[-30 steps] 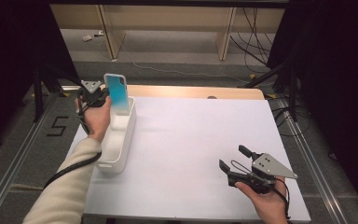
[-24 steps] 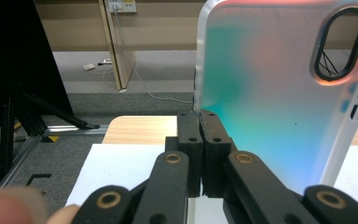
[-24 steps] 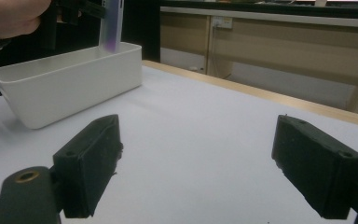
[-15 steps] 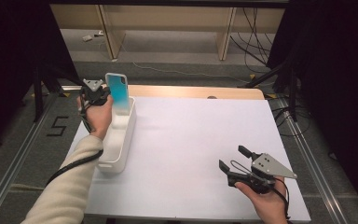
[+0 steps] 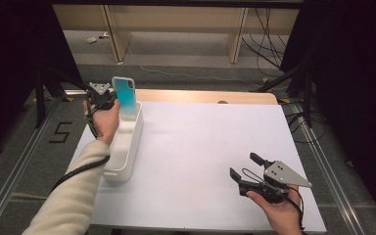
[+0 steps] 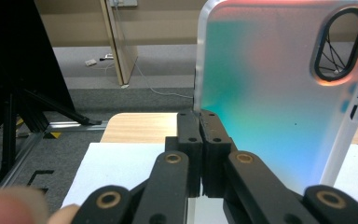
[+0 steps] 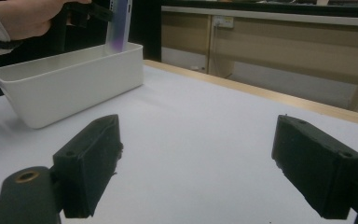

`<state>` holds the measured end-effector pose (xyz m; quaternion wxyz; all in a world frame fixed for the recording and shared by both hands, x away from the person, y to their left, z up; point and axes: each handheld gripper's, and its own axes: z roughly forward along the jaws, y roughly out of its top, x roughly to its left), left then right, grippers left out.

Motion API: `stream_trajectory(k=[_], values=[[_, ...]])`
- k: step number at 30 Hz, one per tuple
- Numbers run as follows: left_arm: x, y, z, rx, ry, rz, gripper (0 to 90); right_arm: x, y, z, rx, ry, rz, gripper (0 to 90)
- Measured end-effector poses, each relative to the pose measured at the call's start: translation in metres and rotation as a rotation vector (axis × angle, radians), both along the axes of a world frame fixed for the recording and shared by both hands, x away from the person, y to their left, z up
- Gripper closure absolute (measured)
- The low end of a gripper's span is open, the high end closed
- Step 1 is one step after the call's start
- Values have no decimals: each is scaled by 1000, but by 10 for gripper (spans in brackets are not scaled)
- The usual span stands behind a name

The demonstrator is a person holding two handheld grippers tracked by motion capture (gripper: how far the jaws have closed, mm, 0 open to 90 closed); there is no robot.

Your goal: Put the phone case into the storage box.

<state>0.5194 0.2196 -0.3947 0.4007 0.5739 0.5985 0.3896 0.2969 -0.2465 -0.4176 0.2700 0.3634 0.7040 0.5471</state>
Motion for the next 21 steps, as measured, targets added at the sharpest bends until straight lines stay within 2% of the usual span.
stream_trajectory(k=[10,13,14,17,18,21], values=[[3,-1,-3,-2,9,3,882,0,0,-1,-3,2,1,167],[4,-2,-4,-1,10,5,883,1,2,-2,19,-4,9,167],[5,-2,-4,1,14,2,882,0,0,-1,-3,3,1,167],[6,-2,-4,0,17,8,882,0,0,-1,-3,7,1,167],[6,-2,-5,2,18,3,882,1,2,-2,21,-2,9,167],[7,-3,-6,-3,23,7,882,1,2,-2,22,-3,9,168]])
